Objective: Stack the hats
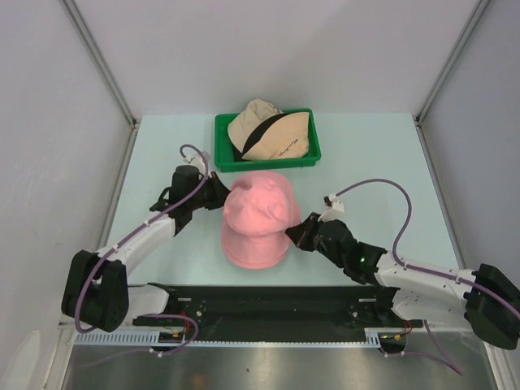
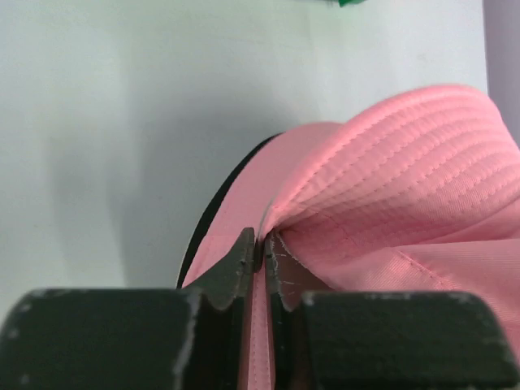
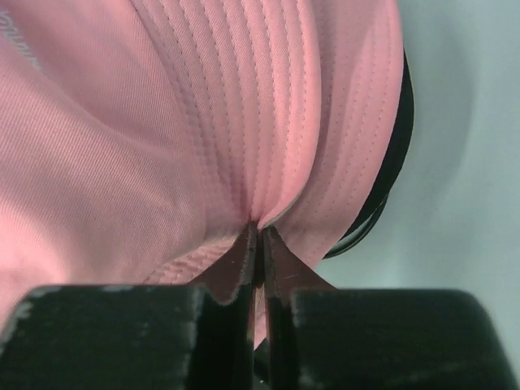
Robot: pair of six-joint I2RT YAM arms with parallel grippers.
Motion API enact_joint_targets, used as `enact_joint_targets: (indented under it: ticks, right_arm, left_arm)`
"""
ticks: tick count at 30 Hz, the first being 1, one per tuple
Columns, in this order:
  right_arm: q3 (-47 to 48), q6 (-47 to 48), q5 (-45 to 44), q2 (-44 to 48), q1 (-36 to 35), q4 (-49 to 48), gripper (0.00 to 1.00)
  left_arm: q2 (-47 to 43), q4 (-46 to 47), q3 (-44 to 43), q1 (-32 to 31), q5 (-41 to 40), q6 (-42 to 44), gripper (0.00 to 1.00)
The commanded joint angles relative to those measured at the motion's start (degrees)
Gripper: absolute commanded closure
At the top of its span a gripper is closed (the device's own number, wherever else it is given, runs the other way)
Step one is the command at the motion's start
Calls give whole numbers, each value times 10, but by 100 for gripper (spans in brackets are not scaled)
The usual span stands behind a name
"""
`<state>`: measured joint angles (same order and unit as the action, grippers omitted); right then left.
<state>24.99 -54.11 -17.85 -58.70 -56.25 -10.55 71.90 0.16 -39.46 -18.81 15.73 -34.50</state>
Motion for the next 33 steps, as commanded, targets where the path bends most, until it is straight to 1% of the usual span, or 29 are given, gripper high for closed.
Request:
enact_joint_targets:
  ticks: [1, 3, 4, 5, 7, 8, 9, 10, 12, 13, 15, 16, 17, 18, 19, 20, 21, 22, 23, 24, 25, 26, 27, 28, 29, 30, 31, 33]
  right_arm:
    - [-24, -2, 3, -2, -20, 84, 76]
    - [-19, 0, -14, 29, -20, 127, 57]
    - [-19, 0, -19, 44, -20, 141, 50]
    - [-22, -2, -31, 56, -20, 164, 41]
    - [-37, -8, -34, 102, -17, 179, 32]
    - [-42, -10, -33, 117, -15, 191, 31]
    - [-49, -12, -33, 152, -12, 199, 29]
    - [-50, -4, -32, 167, -10, 203, 27]
    - [-44, 12, -32, 201, 0, 221, 27]
    - [-34, 35, -27, 229, 24, 227, 26]
    - [-20, 63, 8, 250, 62, 231, 26]
    - [-7, 94, 27, 266, 106, 229, 26]
    - [-1, 109, 73, 270, 136, 215, 26]
    - [4, 123, 101, 271, 163, 206, 26]
    - [9, 136, 126, 269, 220, 193, 25]
    - [16, 157, 193, 254, 247, 158, 25]
    - [22, 163, 227, 241, 272, 137, 24]
    - [28, 166, 301, 226, 324, 85, 25]
    - [36, 163, 339, 185, 343, 55, 24]
    - [39, 159, 373, 164, 364, 26, 24]
    - [42, 154, 421, 140, 376, -32, 22]
    - [48, 150, 439, 100, 391, -59, 21]
    - [52, 148, 457, 76, 396, -87, 20]
    - [59, 149, 485, 55, 398, -128, 18]
    - [69, 149, 497, 14, 398, -146, 18]
    - [72, 145, 508, -3, 397, -166, 17]
    - [73, 139, 529, -20, 398, -216, 17]
    - [76, 130, 545, -69, 397, -262, 17]
  left_arm:
    - [2, -42, -60, 28, -75, 23, 64]
    - [-4, -64, -75, 48, -94, 28, 48]
    - [-11, -70, -76, 55, -99, 27, 27]
    - [-13, -74, -76, 73, -103, 24, 20]
    - [-18, -75, -71, 92, -100, 19, 10]
    - [-19, -81, -70, 110, -99, 18, 8]
    - [-22, -83, -68, 114, -101, 16, 6]
    - [-27, -83, -66, 119, -105, 14, 2]
    - [-52, -78, -50, 122, -110, 5, 0]
    - [-61, -75, -45, 122, -108, 3, 1]
    - [-94, -74, -24, 122, -95, 0, 2]
    - [-109, -73, -15, 122, -89, -2, 3]
    - [-137, -71, -5, 122, -72, -2, 4]
    - [-155, -70, 22, 122, -63, -7, 5]
    - [-172, -68, 37, 122, -55, -10, 6]
    - [-187, -65, 64, 122, -34, -14, 7]
    - [-221, -65, 76, 122, -26, -17, 8]
    - [-235, -68, 88, 122, -15, -20, 9]
    - [-250, -78, 106, 122, 9, -20, 9]
    - [-274, -81, 116, 122, 26, -21, 10]
    - [-286, -88, 126, 122, 41, -25, 10]
    - [-299, -89, 146, 122, 58, -30, 10]
    - [-325, -89, 155, 122, 95, -34, 10]
    - [-338, -97, 164, 122, 105, -36, 9]
    - [-350, -102, 178, 122, 114, -43, 9]
    - [-364, -105, 185, 122, 133, -47, 7]
    - [-380, -114, 190, 122, 141, -50, 7]
    - [-395, -122, 205, 122, 157, -64, 7]
